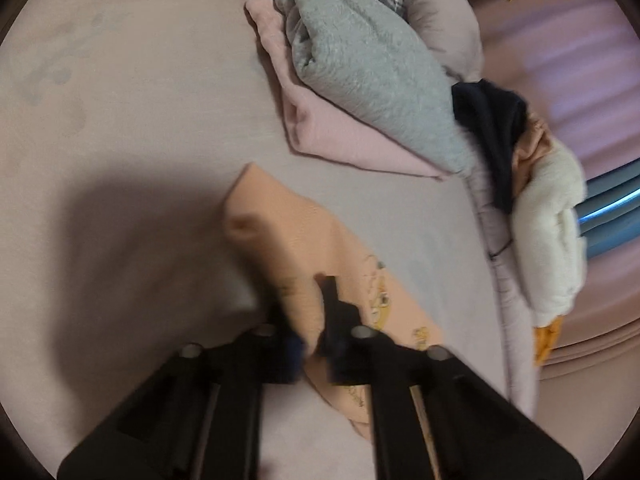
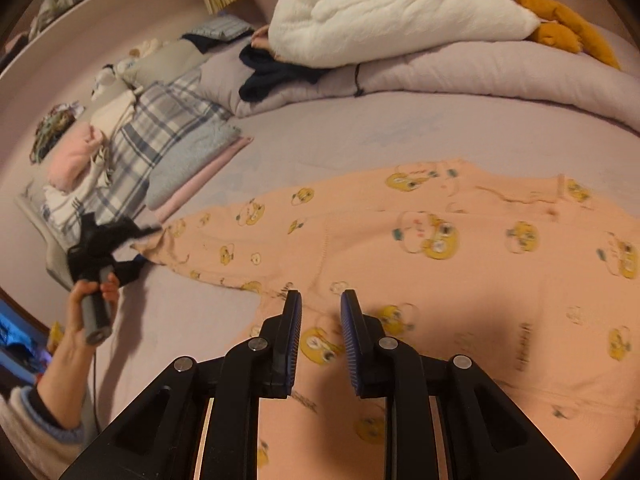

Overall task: Fold small clothes
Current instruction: 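Grasp the other sleeve cuff with the left tool and fold it across the body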

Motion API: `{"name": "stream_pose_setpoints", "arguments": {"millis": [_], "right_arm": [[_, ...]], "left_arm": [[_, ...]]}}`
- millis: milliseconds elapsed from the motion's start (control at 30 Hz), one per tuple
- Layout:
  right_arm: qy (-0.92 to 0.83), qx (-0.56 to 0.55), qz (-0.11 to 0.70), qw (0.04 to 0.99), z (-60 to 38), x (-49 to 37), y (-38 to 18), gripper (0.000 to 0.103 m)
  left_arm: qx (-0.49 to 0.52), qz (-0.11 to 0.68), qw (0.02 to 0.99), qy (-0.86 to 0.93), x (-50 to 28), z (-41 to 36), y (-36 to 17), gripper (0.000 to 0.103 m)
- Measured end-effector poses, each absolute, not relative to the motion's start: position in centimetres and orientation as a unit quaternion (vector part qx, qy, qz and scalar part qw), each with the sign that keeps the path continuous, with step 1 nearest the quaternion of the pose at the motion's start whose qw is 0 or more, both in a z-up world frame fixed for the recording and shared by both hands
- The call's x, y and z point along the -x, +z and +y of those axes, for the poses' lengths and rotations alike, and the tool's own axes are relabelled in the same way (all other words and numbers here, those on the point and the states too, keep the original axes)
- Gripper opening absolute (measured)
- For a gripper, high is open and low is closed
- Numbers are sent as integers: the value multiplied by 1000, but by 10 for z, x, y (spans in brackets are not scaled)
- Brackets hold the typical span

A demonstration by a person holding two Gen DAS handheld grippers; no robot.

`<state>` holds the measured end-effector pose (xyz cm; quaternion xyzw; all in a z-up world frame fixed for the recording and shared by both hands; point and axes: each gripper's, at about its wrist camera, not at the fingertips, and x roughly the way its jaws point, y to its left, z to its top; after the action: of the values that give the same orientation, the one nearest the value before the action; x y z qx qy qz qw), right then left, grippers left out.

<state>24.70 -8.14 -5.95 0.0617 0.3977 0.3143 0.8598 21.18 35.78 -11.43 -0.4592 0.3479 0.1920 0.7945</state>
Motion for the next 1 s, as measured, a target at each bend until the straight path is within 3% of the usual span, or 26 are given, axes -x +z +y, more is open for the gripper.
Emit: {"name": "stream_pose_setpoints", "arguments": {"millis": [200,467,667,867,933,1000], "right_arm": [[283,-84,393,871,-127,-244,-60,24],[262,-150,388,871,-172,-234,-64,24],[252,-175,389,868,-197,-227,-69,24],[231,-221,396,861,-229,-233,-82,24],[217,-240,398,858,-240,-236,-88,24],[211,-249,403,855,-247,-237,-92,26]], "left_arm": [[336,335,867,153,-219,297,-58,1],[238,333,913,1,-242,149,-2,2],[179,358,913,-78,-251,39,-9,2],[89,408,898,-136,-255,-66,-49,5],[66,443,878,-170,-253,-91,-72,16],[44,465,865,-186,-250,-101,-87,39]]}}
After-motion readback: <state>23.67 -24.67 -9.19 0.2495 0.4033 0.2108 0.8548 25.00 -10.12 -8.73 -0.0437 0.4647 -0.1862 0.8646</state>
